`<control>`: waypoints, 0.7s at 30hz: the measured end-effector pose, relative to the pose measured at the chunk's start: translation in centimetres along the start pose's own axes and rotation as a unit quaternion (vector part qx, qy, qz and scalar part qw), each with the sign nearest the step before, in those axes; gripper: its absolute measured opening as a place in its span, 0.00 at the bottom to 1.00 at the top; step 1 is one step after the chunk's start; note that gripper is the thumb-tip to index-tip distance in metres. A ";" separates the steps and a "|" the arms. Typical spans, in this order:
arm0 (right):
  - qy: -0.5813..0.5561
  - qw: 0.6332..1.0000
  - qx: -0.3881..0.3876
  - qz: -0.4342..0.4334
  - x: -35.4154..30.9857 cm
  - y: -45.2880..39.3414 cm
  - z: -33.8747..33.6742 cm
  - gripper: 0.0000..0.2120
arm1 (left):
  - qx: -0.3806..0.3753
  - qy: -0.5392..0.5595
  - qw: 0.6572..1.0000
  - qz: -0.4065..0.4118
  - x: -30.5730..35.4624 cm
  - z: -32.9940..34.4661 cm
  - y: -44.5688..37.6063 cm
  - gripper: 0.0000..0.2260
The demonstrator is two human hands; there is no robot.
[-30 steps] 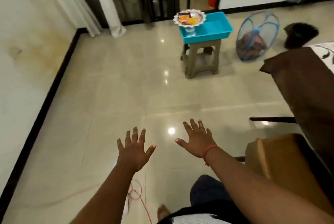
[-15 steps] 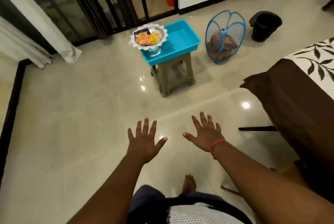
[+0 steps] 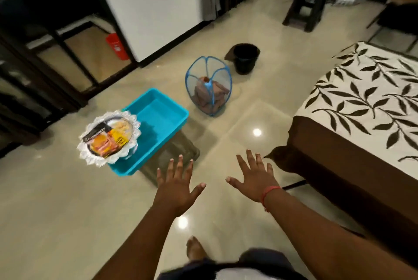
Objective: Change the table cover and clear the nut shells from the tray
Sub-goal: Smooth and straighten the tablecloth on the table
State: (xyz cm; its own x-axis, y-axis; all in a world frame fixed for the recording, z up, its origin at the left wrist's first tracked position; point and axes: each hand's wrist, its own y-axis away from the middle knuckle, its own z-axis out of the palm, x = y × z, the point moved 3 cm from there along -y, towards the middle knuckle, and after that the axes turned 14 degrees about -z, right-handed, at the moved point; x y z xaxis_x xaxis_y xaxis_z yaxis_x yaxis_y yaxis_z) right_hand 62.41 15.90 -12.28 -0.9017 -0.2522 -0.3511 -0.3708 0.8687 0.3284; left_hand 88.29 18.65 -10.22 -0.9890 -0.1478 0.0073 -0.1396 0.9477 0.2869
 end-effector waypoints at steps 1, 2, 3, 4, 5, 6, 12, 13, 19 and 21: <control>-0.004 1.000 0.011 0.016 0.4 -1.4 -1.1 0.48 | 0.003 -0.012 1.000 0.020 0.5 -1.0 -2.8 0.40; -0.007 1.000 0.015 0.026 0.9 -2.5 -2.0 0.48 | 0.000 -0.021 0.999 0.036 1.3 -1.7 -5.4 0.40; -0.007 0.999 0.015 0.033 1.3 -3.4 -2.7 0.47 | -0.005 -0.028 0.998 0.049 2.2 -2.3 -7.9 0.40; -0.003 0.999 0.017 0.034 1.6 -4.1 -3.2 0.47 | -0.003 -0.033 0.997 0.063 3.1 -2.7 -9.8 0.40; -0.001 0.999 0.021 0.041 2.4 -4.9 -3.6 0.47 | -0.008 -0.041 0.996 0.082 4.5 -3.0 -12.0 0.40; -0.003 0.998 0.021 0.051 3.4 -5.8 -3.9 0.47 | -0.012 -0.048 0.994 0.101 6.1 -3.1 -14.0 0.39; -0.017 0.990 0.060 0.124 12.9 -12.3 -8.8 0.47 | -0.022 -0.074 0.979 0.190 16.8 -5.1 -25.8 0.39; -0.023 0.989 0.065 0.134 14.4 -13.2 -9.9 0.47 | -0.021 -0.077 0.975 0.208 18.4 -5.8 -27.4 0.40; -0.047 0.971 0.122 0.201 23.2 -16.7 -16.4 0.47 | -0.007 -0.086 0.960 0.267 28.0 -10.4 -36.2 0.40; -0.056 0.964 0.132 0.223 25.0 -17.2 -17.3 0.47 | -0.014 -0.111 0.951 0.289 30.2 -11.0 -38.2 0.40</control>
State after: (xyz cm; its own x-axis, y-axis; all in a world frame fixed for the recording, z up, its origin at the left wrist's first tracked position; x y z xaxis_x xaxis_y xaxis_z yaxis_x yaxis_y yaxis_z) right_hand 42.44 -12.70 -11.53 -0.9235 0.2069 -0.3230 0.1319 0.9620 0.2389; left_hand 64.27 -25.12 -10.46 -0.8868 0.4613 -0.0302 0.4282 0.8443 0.3221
